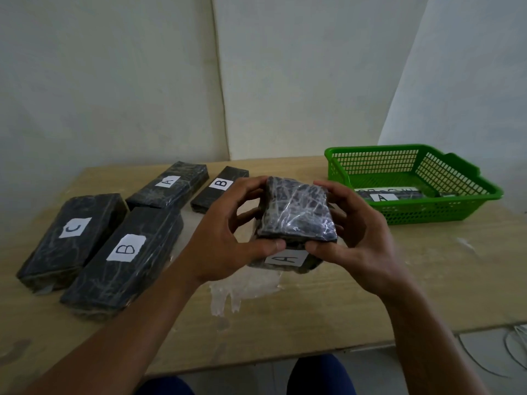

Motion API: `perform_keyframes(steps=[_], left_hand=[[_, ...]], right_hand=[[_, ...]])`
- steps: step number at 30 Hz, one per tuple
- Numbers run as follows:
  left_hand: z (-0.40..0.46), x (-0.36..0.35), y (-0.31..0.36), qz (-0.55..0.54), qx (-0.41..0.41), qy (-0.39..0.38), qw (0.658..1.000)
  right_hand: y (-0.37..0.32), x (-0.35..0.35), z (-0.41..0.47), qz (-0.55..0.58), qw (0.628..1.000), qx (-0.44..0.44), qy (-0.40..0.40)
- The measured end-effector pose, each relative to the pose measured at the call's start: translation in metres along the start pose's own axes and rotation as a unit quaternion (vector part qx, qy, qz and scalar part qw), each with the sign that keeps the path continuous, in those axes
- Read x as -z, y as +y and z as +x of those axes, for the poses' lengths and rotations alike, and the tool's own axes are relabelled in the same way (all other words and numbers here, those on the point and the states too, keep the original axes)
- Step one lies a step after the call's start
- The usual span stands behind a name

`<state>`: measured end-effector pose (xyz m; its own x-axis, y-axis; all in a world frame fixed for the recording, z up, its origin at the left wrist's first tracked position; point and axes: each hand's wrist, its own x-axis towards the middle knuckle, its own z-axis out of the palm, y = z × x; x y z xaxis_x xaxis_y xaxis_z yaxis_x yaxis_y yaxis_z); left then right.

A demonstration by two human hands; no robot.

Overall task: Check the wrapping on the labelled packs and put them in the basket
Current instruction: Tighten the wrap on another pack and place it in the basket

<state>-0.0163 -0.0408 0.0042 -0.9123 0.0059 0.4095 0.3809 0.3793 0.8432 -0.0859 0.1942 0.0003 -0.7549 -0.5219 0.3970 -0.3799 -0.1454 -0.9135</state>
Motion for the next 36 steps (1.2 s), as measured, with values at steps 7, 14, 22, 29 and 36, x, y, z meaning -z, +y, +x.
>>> perform_keyframes(steps=[7, 14, 22, 29, 36], left_hand=[[0.004, -0.009, 0.010, 0.000, 0.030, 0.060, 0.998], [0.011, -0.014, 0.016, -0.041, 0.117, 0.096, 0.988], [0.016, -0.006, 0.026, -0.079, 0.241, 0.141, 0.957], [0.020, 0.000, 0.020, -0.134, 0.296, 0.086, 0.942], [0.017, -0.003, 0.019, -0.163, 0.297, 0.019, 0.941]], right_hand=[[-0.001, -0.004, 0.005, 0.024, 0.998, -0.050, 0.024], [-0.004, -0.018, 0.015, 0.010, 0.988, -0.134, 0.075], [-0.007, -0.026, 0.007, 0.045, 0.978, -0.203, -0.010], [-0.002, -0.030, 0.009, 0.110, 0.963, -0.246, 0.019], [-0.003, -0.021, 0.018, 0.125, 0.959, -0.249, 0.045]])
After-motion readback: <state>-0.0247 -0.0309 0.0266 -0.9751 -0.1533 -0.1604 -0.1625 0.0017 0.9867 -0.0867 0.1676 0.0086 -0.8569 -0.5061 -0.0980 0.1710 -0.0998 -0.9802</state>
